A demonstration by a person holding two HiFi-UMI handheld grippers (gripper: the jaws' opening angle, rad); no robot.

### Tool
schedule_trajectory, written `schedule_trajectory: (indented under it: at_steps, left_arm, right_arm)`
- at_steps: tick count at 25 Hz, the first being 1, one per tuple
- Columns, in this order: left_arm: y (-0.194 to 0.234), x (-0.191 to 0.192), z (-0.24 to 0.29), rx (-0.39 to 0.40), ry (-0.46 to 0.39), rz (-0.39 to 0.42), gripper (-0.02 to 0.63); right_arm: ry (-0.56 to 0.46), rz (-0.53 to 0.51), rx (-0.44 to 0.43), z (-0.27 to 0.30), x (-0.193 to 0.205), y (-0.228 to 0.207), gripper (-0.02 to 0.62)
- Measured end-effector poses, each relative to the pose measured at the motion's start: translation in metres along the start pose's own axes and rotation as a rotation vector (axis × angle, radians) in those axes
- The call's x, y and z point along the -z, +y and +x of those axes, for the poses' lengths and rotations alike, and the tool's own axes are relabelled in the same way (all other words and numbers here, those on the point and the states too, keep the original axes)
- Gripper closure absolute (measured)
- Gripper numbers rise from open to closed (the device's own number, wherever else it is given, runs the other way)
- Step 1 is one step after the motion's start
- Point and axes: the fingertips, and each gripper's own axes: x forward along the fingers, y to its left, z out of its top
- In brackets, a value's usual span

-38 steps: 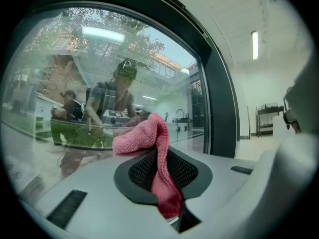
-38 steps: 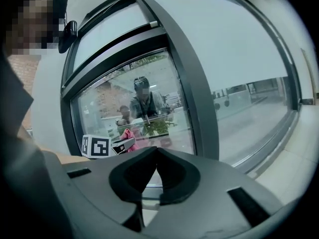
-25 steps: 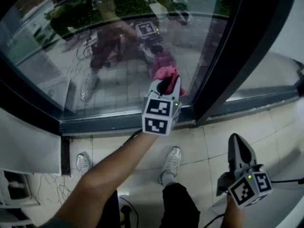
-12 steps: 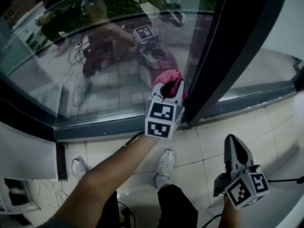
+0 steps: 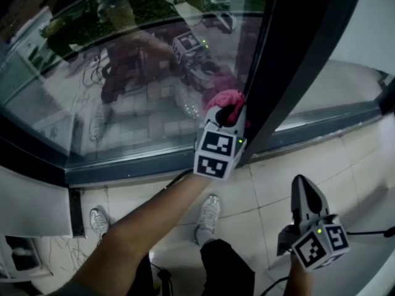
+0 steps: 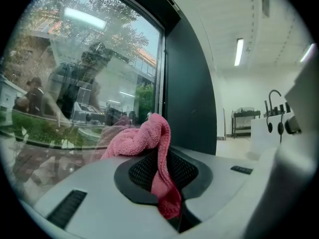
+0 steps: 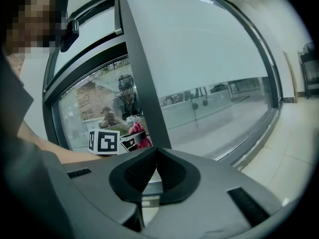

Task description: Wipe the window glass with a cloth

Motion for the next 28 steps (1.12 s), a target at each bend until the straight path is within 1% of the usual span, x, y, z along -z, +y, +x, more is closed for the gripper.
schedule_trajectory:
  at_steps: [5, 11, 13, 17, 20, 24, 28]
  left_arm:
    - [-0.006, 0.001, 0.002, 0.025, 0.005, -0.002, 0.552]
    - [-0.026, 0.004, -0.010, 0.101, 0.018, 0.035, 0.552]
    - [-0.028, 0.000, -0.022, 0.123, 0.013, 0.046, 0.552]
    - [-0.015, -0.009, -0.059, 0.136, 0.001, 0.049, 0.552]
    - [0.003, -0.015, -0.084, 0.121, -0.006, 0.060, 0.552]
    - [0.042, -0.023, -0.120, 0.060, -0.016, 0.052, 0.552]
    - [0.087, -0.020, -0.162, -0.006, -0.006, 0.051, 0.552]
  right_arm:
    - [-0.005, -0.004, 0.014, -0.005, -0.001, -0.001, 0.588]
    - [-0.010, 0.001, -0.013, -0.002, -0.003, 0.004, 0.588]
    - [-0.015, 0.000, -0.028, 0.001, -0.007, 0.013, 0.588]
    - [-0.033, -0.014, -0.076, 0.008, -0.014, 0.053, 0.588]
    - [-0.041, -0.026, -0.116, 0.012, -0.017, 0.082, 0.588]
    - [-0.026, -0.048, -0.166, 0.021, -0.013, 0.121, 0.588]
    - [0.002, -0.072, -0.216, 0.035, -0.005, 0.162, 0.588]
